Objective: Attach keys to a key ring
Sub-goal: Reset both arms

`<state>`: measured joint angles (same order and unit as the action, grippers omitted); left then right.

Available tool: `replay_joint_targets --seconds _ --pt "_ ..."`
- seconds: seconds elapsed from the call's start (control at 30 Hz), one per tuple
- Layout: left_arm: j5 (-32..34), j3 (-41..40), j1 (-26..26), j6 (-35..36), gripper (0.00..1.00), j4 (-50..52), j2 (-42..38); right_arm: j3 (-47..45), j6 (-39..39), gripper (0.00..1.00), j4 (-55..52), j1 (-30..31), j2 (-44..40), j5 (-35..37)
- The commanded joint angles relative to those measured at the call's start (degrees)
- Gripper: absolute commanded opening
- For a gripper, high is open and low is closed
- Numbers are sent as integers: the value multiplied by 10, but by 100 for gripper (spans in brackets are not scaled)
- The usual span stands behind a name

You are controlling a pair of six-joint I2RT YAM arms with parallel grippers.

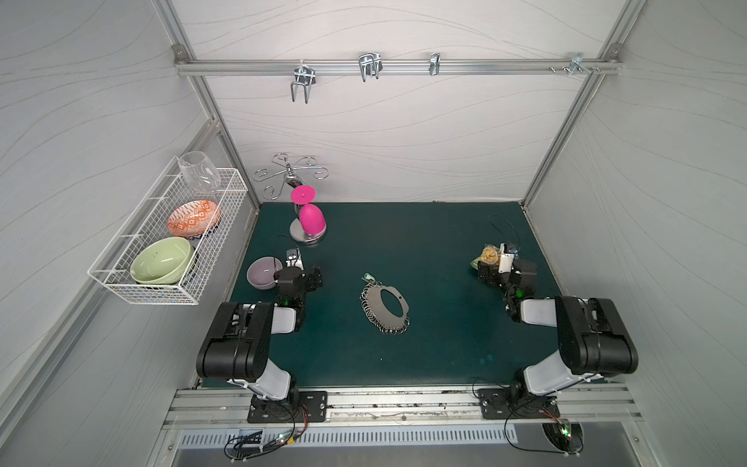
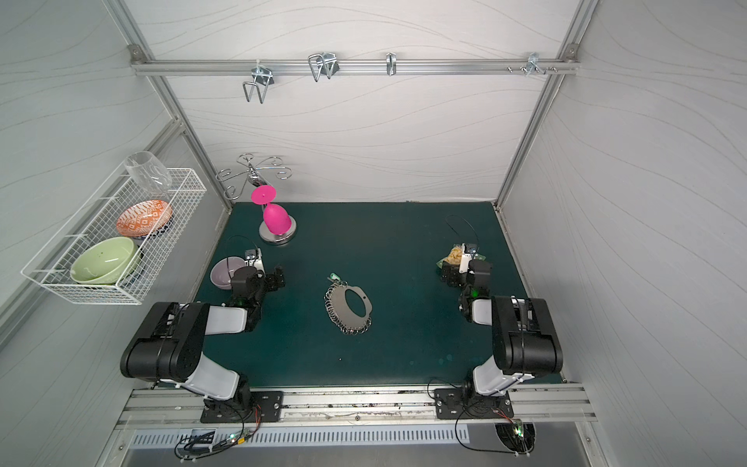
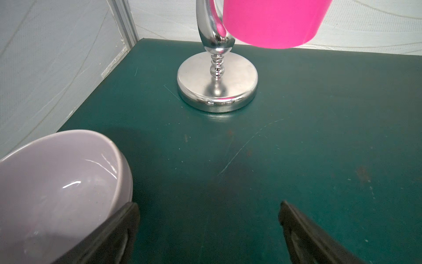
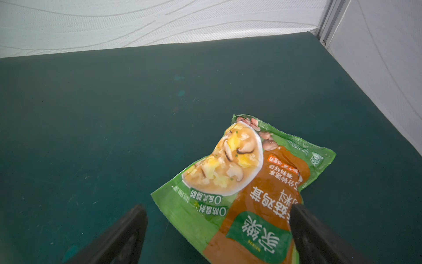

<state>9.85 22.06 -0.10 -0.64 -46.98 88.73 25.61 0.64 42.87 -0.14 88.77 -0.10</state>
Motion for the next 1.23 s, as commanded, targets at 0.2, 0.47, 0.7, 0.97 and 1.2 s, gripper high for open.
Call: replay_joint_targets --seconds 0.2,0.47,0.7,0.97,1.2 --pt "-7 14 4 -2 100 -23 2 6 7 99 -2 -3 4 -7" --pt "-6 14 4 -2 100 -23 2 6 8 99 -3 -2 4 -6" --pt "-6 14 4 -2 100 -23 2 6 8 99 -2 -2 4 -6" --pt "-6 16 4 -2 100 -21 3 6 8 99 -2 -2 4 -6" --pt "-7 14 4 -2 100 -22 2 6 8 99 -2 -2 4 -7"
